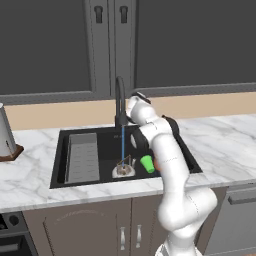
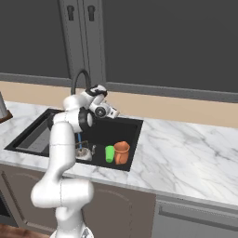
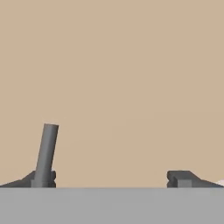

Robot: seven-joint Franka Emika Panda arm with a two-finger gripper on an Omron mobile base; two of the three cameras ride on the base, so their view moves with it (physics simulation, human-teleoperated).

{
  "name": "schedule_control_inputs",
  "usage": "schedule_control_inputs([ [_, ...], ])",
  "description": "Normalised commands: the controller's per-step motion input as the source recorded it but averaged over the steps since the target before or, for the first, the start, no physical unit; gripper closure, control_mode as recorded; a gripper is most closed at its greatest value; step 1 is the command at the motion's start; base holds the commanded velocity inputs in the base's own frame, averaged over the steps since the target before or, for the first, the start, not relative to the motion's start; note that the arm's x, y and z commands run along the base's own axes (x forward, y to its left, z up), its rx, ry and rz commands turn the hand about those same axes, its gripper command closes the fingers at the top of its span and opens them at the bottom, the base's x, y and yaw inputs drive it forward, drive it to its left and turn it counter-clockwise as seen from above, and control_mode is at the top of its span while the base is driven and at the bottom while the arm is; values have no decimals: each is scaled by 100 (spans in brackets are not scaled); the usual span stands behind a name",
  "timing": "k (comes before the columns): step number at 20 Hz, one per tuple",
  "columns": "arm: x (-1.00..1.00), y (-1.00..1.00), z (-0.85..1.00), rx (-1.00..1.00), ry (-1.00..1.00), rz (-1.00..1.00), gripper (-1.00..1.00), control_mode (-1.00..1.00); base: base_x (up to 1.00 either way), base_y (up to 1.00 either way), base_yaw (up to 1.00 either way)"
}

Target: Pick the kettle and jug and place them in the sink. Then turn on the water.

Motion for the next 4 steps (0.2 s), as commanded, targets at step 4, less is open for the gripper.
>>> schedule_control_inputs([
  [4,0,-56,-40,8,5,-9,-100,-100,0,0,0],
])
